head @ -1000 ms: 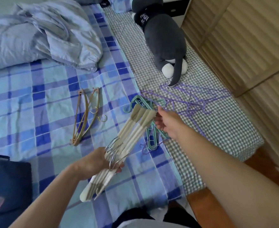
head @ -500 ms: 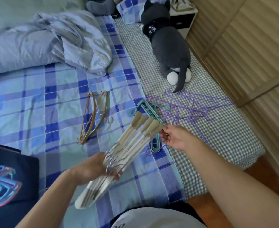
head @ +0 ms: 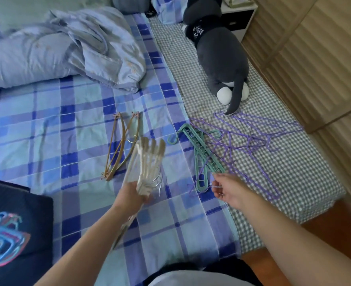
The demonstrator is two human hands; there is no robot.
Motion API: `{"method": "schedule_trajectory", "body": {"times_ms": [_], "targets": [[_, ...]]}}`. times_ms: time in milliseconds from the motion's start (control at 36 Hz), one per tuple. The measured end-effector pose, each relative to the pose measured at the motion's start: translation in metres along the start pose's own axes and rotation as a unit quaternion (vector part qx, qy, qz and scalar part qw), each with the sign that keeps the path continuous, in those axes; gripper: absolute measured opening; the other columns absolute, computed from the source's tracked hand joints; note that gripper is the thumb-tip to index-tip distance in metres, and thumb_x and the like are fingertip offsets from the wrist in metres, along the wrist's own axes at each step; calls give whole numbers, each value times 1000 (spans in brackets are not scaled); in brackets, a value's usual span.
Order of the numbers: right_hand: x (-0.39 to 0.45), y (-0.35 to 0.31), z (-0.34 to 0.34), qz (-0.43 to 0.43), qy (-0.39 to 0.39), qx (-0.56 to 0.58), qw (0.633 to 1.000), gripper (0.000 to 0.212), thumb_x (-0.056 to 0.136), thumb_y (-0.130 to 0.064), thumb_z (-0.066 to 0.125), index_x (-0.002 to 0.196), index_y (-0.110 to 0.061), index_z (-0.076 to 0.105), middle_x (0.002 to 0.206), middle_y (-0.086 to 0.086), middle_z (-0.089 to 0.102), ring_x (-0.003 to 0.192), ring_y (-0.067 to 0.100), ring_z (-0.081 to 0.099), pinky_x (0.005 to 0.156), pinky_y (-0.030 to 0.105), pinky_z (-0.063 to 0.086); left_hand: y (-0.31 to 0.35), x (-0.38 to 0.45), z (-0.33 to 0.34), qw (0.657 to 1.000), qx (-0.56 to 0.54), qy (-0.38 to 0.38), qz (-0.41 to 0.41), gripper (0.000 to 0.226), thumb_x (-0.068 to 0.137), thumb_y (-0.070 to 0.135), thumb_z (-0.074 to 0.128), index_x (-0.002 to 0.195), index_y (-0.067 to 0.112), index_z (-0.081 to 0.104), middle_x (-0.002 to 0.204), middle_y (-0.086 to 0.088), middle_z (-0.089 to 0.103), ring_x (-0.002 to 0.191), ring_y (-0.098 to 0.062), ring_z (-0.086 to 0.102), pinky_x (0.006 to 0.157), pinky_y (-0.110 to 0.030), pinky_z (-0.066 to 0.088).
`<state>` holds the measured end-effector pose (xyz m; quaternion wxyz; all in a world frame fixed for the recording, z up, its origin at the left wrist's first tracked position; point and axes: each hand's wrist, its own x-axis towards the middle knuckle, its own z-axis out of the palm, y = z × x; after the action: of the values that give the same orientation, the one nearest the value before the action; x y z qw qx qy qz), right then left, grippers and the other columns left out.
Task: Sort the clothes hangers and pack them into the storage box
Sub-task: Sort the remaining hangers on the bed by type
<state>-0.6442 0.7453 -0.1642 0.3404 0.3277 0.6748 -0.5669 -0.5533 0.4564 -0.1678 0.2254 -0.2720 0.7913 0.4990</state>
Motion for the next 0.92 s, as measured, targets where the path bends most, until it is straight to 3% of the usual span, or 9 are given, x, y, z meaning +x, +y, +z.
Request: {"method": "schedule_trajectory", "body": {"times_ms": [83,194,306,417,639,722,806,861,917], "targets": [[11,9,-5,12,13,-12,1000,19,103,-13,52,121,-7,57,84,8,59,65,16,55,56,27,46,-2,52,16,996,45,76,-20,17,84,2,64,83,18,70,75,0,74,76,-26,72,69,-40,59],[35,13,-3,24,25,-35,999,18,103,-11,52,118,-4,60,82,8,60,64,16,55,56,26,45,-1,112,45,974,186,130,9,10,93,8,55,99,13,62,91,-13,68,90,-36,64,69,-35,41],[56,11,-10,1,24,-59,998,16,101,-10,53,111,-4,64,82,7,63,66,16,56,58,26,46,-23,156,78,960,251,121,16,21,90,1,52,108,7,62,104,-23,67,102,-42,64,73,-39,43],[69,19,-27,-4,23,-70,997,18,102,-12,52,113,-1,63,81,8,61,60,14,52,53,25,40,-63,171,91,952,290,100,14,15,96,11,53,107,8,62,104,-26,68,101,-43,65,77,-42,47],[69,46,-66,21,18,-98,995,17,102,-10,51,109,-2,65,90,14,63,72,21,56,62,31,45,-83,175,79,932,359,53,1,14,96,14,53,109,8,52,107,-25,63,102,-42,61,79,-44,45],[69,54,-91,19,11,-103,994,17,102,-15,54,106,-3,66,83,12,66,74,25,57,66,35,46,-69,169,81,942,330,52,-41,23,100,24,53,115,7,47,117,-28,59,110,-45,57,88,-49,45],[67,59,-115,21,20,-131,991,17,103,-15,54,103,-6,68,79,9,66,67,19,59,59,30,47,-45,145,87,959,254,70,-102,59,94,28,67,139,5,37,140,-34,42,132,-48,40,108,-54,34],[69,64,-131,21,22,-158,987,18,103,-14,52,97,-9,68,75,9,64,62,18,56,56,31,44,-25,124,94,968,202,98,-115,76,86,20,76,149,8,34,147,-33,35,137,-48,32,112,-54,28],[75,65,-151,28,27,-191,981,19,103,-14,51,96,-12,69,76,9,64,64,18,57,59,32,45,-7,103,107,972,168,139,-89,74,83,8,73,149,9,39,143,-32,39,135,-47,35,112,-52,27]]}}
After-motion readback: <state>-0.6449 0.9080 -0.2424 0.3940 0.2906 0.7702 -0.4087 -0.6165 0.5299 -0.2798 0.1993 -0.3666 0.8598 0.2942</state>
